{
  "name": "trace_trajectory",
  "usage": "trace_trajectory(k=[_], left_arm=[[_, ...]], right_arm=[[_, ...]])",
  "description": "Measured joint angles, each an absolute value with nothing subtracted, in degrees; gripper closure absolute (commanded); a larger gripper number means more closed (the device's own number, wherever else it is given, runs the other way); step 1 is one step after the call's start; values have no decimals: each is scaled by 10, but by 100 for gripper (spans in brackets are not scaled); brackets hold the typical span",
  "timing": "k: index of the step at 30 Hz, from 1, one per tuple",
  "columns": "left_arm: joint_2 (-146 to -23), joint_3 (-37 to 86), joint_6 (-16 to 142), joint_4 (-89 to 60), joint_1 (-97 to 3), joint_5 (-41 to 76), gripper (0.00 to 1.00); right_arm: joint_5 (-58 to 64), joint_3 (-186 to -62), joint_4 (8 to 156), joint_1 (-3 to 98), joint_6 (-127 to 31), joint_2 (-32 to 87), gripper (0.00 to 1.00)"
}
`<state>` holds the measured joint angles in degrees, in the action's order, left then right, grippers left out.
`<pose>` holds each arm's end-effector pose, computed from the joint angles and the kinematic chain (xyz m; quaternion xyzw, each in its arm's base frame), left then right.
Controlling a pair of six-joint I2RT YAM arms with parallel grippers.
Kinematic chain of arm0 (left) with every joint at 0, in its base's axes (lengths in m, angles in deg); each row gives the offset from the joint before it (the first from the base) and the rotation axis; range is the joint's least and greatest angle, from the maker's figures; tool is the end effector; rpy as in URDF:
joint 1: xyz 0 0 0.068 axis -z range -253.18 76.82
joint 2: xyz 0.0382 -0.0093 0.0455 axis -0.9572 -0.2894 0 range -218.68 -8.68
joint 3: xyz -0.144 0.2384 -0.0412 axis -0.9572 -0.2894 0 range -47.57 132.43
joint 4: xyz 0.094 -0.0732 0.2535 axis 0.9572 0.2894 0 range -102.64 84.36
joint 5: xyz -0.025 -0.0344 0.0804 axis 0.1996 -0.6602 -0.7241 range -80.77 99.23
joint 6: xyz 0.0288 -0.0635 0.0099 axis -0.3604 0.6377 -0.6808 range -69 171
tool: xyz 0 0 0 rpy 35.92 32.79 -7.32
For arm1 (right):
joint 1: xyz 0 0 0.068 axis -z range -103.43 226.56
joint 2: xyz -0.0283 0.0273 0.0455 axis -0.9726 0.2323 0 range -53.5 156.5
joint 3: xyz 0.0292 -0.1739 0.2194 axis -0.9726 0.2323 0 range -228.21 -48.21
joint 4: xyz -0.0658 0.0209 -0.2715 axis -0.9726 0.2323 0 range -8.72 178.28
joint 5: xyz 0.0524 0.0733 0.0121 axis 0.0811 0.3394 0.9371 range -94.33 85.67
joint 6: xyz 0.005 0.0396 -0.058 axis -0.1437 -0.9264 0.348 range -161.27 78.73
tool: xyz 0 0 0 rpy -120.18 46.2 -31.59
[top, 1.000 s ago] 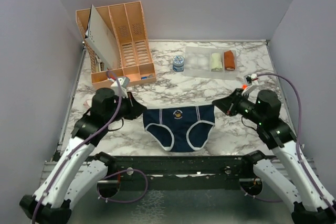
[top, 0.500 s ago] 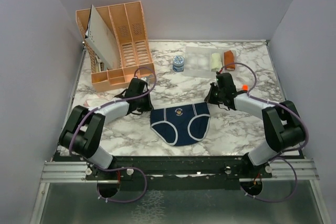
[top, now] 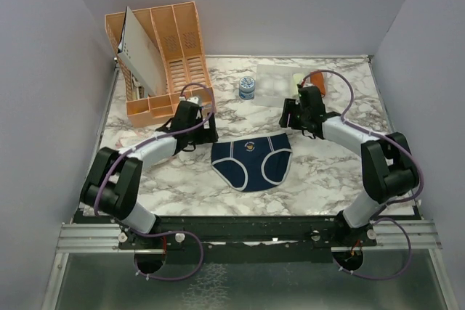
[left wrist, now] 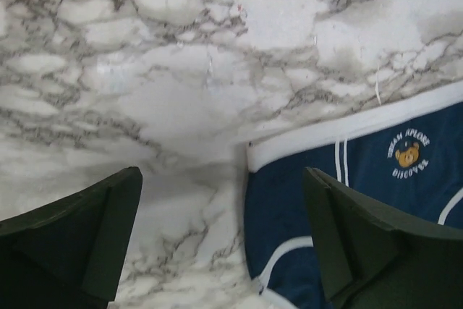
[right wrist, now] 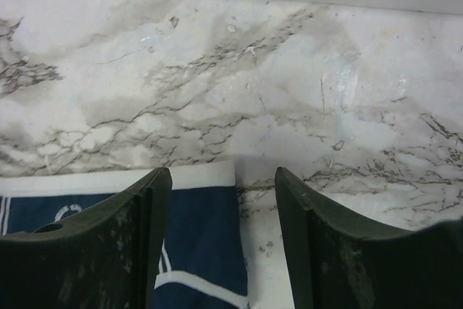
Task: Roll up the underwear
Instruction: Flatten out the underwear at the center of the board, then fold the underwear at the center of the board.
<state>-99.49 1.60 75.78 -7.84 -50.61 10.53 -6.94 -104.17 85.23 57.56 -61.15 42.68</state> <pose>0.3248 -0.1365 0.1599 -0.0137 0.9284 -0.1586 0.3356 0.3645 0.1228 0.1680 0.0159 0.9207 0.1098 0.3741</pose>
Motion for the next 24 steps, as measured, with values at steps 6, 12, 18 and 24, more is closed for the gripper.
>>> trace_trajectory(k=[6,12,18,24], left_arm=[[-867,-89,782,-92,-506,128,1],[-810,-168,817,-115,-506,175,13],[-784,-229,855,-151,-506,210,38],[-797,-251,890,-191,-507,232,54]], right_arm=[[32,-1039,873,575,-601,363,37],[72,-1052,891,515,-610,373,44],[33,-1129,928,431,-618,432,48],[-18,-1189,952,383,-627,476,49]])
